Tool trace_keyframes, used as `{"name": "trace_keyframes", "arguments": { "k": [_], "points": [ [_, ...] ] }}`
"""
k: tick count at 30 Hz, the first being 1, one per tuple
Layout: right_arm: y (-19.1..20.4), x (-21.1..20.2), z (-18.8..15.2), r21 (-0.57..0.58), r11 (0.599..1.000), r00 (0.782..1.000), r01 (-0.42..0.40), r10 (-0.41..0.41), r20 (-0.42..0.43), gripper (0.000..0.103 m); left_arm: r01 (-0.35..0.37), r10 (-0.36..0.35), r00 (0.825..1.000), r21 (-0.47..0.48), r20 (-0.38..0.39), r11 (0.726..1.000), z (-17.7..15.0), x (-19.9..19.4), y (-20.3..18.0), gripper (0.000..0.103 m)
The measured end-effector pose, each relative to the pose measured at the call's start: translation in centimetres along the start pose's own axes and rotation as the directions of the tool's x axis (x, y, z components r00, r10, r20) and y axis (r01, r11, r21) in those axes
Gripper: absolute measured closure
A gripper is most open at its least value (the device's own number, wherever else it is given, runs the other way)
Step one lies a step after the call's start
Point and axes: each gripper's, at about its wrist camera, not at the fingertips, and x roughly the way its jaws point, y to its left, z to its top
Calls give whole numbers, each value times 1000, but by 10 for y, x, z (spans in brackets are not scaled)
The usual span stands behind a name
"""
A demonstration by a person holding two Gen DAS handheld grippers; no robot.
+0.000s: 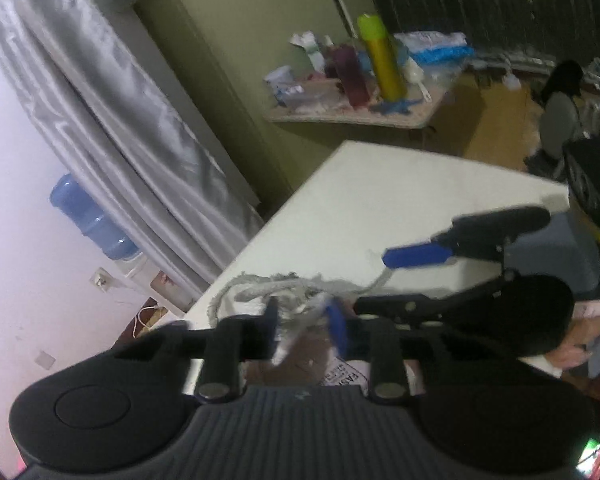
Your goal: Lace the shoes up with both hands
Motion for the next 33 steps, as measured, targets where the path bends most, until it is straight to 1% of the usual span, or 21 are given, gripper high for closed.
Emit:
{"name": "trace_keyframes", "arguments": {
  "k": [2,3,5,8,9,11,13,14,15,16,17,19,20,21,23,24,28,29,30,32,33],
  "points": [
    [0,0,0,1,1000,1000,1,-1,-3,52,-13,13,1000,3,0,1000,-1,-1,-1,79],
    [0,1,0,1,1000,1000,1,-1,-4,52,-37,37,999,14,-3,999,0,1,-1,83],
    [0,1,0,2,1000,1000,-1,1,-6,52,-112,112,994,32,-5,993,3,8,-3,97],
    [0,0,-1,4,1000,1000,-2,2,-6,52,-179,179,984,35,-9,983,13,22,2,97],
    [0,0,-1,4,1000,1000,-3,3,-6,52,-187,188,982,24,-20,982,15,26,7,96],
    [0,-1,-1,5,1000,1000,-4,4,-7,52,-181,180,982,-31,-50,983,16,36,21,90],
    [-1,-1,-2,8,1000,1000,-7,7,-9,52,-173,162,983,-138,-88,975,15,39,39,76],
    [-1,-1,-2,9,1000,1000,-8,8,-9,52,-169,151,983,-196,-107,966,14,40,47,66],
    [-1,-1,-2,9,1000,1000,-8,8,-10,52,-138,113,988,-271,-105,953,12,35,56,65],
    [-1,-1,-2,8,1000,1000,-8,8,-10,52,-87,60,994,-354,-87,931,11,26,66,65],
    [-1,-1,-2,9,1000,1000,-8,8,-11,52,-36,9,998,-434,-64,900,9,17,75,65],
    [-1,-2,-2,11,1000,1000,-8,8,-13,52,57,-61,998,-534,10,844,8,-5,82,63],
    [-1,-1,-1,13,1000,1000,-7,7,-13,51,96,-87,995,-552,43,828,9,-15,82,60],
    [-1,-1,-1,13,1000,1000,-7,7,-14,51,119,-106,993,-553,55,824,11,-20,80,60],
    [0,-1,0,13,1000,1000,-4,4,-14,51,160,-157,986,-555,53,816,12,-21,73,61],
    [0,-1,0,13,1000,1000,-2,3,-13,51,182,-186,981,-562,50,807,11,-19,70,62],
    [0,-1,0,13,1000,1000,-1,1,-13,50,267,-304,952,-603,44,752,4,-2,60,66],
    [1,-1,0,13,1000,1000,0,0,-12,50,265,-306,951,-601,35,754,3,1,57,66],
    [1,-1,0,13,1000,1000,0,0,-13,50,247,-291,956,-592,21,767,4,3,54,66],
    [-5,-2,-2,12,1000,1000,-8,9,-13,50,175,-228,973,-562,-25,808,7,8,50,68],
    [-5,-2,-2,12,1000,1000,-9,9,-14,50,143,-197,979,-553,-40,821,8,10,50,68]
  ]
}}
